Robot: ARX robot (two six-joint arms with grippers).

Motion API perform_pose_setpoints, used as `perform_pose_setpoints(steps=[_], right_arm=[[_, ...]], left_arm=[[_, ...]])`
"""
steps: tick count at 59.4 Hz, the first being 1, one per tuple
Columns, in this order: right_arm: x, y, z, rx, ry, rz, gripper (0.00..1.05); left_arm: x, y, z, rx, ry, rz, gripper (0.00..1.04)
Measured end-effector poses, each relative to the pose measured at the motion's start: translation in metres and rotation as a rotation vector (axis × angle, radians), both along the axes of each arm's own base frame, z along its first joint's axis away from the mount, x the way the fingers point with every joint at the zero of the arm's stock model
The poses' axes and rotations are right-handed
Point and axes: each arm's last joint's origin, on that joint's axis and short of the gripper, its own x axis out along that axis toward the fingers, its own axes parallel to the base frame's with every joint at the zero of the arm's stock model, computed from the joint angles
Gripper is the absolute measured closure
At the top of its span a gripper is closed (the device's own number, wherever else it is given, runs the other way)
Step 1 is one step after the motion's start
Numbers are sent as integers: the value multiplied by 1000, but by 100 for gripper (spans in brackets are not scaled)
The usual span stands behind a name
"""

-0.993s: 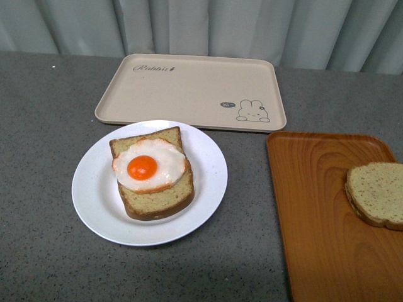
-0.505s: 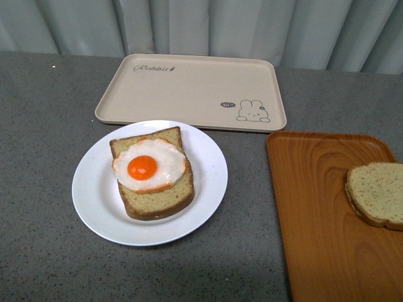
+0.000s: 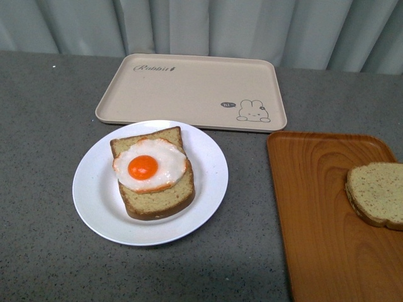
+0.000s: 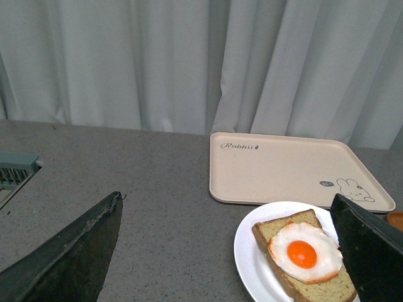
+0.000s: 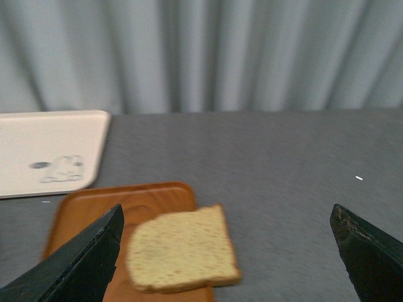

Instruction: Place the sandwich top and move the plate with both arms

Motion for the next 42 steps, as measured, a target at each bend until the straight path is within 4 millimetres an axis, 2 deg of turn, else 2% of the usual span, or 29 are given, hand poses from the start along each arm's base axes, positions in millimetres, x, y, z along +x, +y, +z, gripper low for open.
perform_pose_setpoints(steps=[6,12,22,42], right_arm=[[22,-28,-9,92,143,-58,9],[41,-48,-23,252,276,-39,9],[73,-76,-38,406,336,-16,9],[112,-77,-84,582,480,172,9]], left_arm=[[0,0,0,0,0,0,6],[0,0,0,0,0,0,6],[0,0,0,0,0,0,6],[0,0,0,0,0,0,6]])
